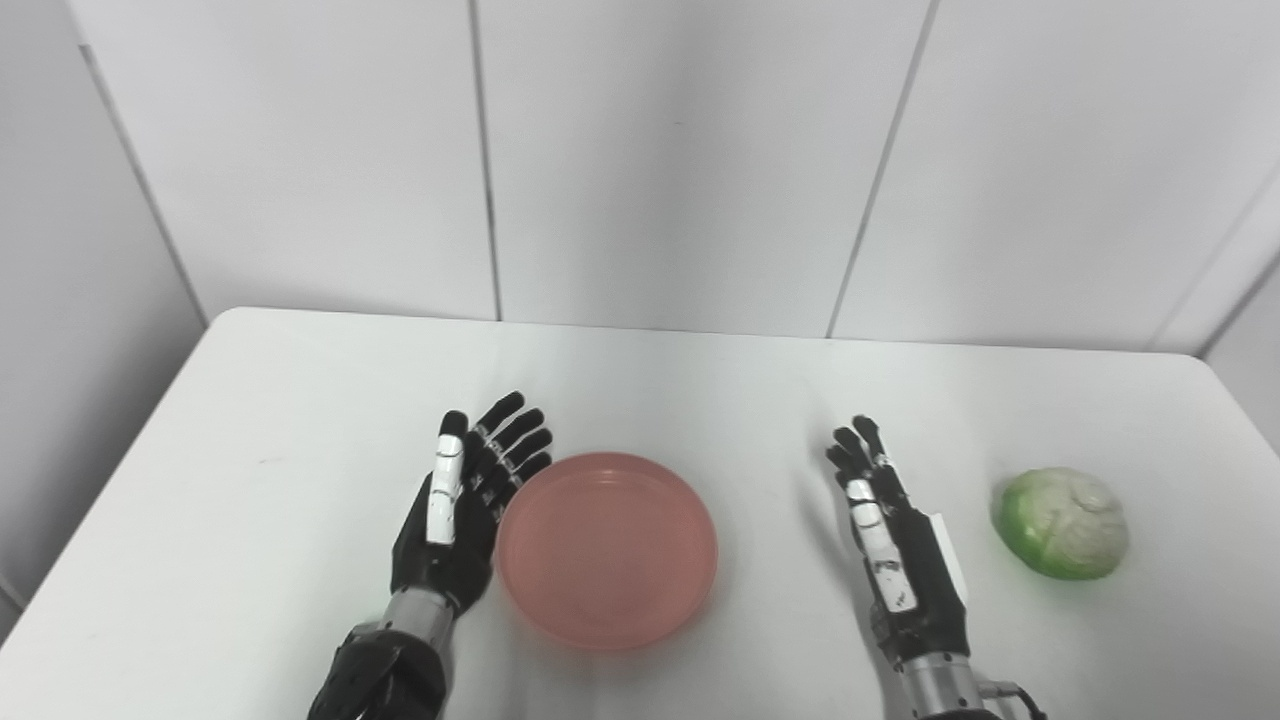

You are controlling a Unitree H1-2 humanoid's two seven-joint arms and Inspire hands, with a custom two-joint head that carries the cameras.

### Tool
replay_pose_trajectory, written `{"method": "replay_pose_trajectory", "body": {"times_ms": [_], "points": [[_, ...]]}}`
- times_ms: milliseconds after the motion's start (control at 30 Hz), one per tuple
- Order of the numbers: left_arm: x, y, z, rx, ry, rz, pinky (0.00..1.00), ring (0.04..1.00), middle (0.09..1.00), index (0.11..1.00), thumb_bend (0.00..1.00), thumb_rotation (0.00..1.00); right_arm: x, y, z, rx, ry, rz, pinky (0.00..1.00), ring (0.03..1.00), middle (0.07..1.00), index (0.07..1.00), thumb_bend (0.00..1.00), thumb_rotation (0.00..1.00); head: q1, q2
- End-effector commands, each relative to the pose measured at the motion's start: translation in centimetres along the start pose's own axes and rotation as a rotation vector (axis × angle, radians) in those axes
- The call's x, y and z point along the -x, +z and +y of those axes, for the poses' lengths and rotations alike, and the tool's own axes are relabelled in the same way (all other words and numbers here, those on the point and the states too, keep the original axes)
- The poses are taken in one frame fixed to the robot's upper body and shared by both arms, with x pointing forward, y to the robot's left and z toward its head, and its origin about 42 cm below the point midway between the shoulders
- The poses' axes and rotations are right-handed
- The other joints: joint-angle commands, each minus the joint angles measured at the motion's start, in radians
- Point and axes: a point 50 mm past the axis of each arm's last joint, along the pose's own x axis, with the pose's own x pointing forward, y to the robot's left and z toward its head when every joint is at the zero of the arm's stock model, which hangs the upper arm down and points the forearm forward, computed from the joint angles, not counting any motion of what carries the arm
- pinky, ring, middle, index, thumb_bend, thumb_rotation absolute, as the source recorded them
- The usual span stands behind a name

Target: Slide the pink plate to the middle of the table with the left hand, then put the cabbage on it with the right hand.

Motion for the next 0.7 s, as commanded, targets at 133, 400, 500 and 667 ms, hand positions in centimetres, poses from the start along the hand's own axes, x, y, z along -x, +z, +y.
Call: {"method": "replay_pose_trajectory", "body": {"times_ms": [133, 400, 500, 667], "points": [[1.7, -1.8, -2.2, -0.045, -0.088, 0.063, 0.9, 0.883, 0.874, 0.866, 0.72, 0.86, -0.9, 1.5, 1.0, -0.015, 0.0, -0.06, 0.98, 0.932, 0.939, 0.954, 0.64, 0.75, -0.029, 0.003], [3.1, -2.8, -4.4, -0.082, -0.136, 0.04, 0.99, 0.974, 0.965, 0.946, 0.72, 0.84, -0.8, 1.7, 1.5, 0.002, -0.011, -0.082, 0.95, 0.918, 0.924, 0.945, 0.62, 0.76, -0.069, 0.002], [3.4, -2.9, -4.9, -0.104, -0.147, 0.01, 1.0, 0.998, 0.998, 0.995, 0.7, 0.84, -1.0, 2.0, 1.3, 0.019, -0.01, -0.078, 0.98, 0.925, 0.928, 0.951, 0.63, 0.76, -0.058, 0.011], [3.3, -2.8, -5.5, -0.119, -0.133, -0.008, 1.0, 1.0, 1.0, 1.0, 0.7, 0.83, -1.6, 2.8, -0.5, 0.06, -0.021, -0.093, 1.0, 0.925, 0.929, 0.953, 0.67, 0.76, -0.041, 0.032]]}}
